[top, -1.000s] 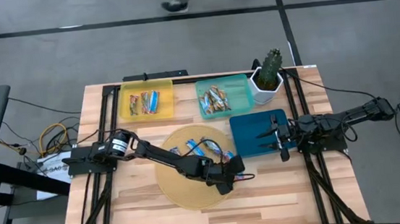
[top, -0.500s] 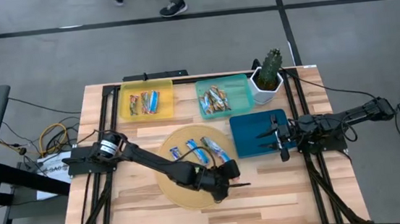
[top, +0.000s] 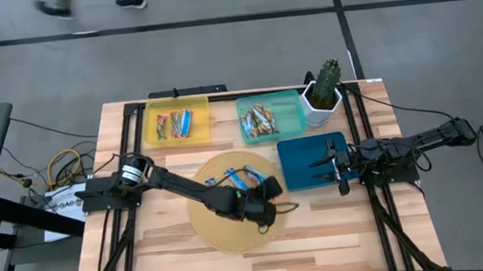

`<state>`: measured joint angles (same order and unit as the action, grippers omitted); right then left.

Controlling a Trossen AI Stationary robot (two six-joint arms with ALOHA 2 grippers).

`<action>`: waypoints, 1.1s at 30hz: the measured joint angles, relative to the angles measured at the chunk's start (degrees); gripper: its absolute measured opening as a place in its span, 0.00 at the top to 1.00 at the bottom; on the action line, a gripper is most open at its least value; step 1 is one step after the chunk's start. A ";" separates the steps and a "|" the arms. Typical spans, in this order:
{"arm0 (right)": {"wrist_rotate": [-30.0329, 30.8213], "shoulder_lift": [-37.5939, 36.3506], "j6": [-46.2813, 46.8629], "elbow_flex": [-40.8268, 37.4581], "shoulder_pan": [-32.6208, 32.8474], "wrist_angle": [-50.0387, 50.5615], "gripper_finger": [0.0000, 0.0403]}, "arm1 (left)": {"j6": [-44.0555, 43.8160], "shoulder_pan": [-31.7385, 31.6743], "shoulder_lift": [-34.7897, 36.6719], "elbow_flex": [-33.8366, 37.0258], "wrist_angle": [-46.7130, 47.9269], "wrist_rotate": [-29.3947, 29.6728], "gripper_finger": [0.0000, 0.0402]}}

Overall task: Pick and place Granola Bars by type
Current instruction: Put the red granola bar into the yellow bin

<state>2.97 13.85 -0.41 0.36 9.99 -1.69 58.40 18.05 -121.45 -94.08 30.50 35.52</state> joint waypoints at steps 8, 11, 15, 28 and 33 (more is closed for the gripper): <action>0.01 0.00 -0.01 0.00 -0.01 0.00 0.62 | -10.86 -6.06 0.10 0.00 7.23 5.15 1.00; 0.01 0.00 0.01 0.00 -0.01 0.00 0.62 | -16.57 -8.30 0.54 0.00 10.87 5.93 1.00; 0.01 0.00 0.00 0.00 0.00 0.00 0.62 | -24.31 -10.79 1.86 -0.02 16.01 6.06 1.00; 0.02 0.00 -0.01 0.00 0.01 -0.03 0.62 | -48.05 -17.00 7.31 -0.07 34.66 7.08 1.00; 0.02 0.00 -0.01 -0.02 0.01 -0.04 0.62 | -57.08 -19.82 8.35 -0.04 40.70 7.22 1.00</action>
<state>2.98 13.85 -0.42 0.34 9.99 -1.73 1.31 -1.76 -113.10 -94.13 71.19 42.74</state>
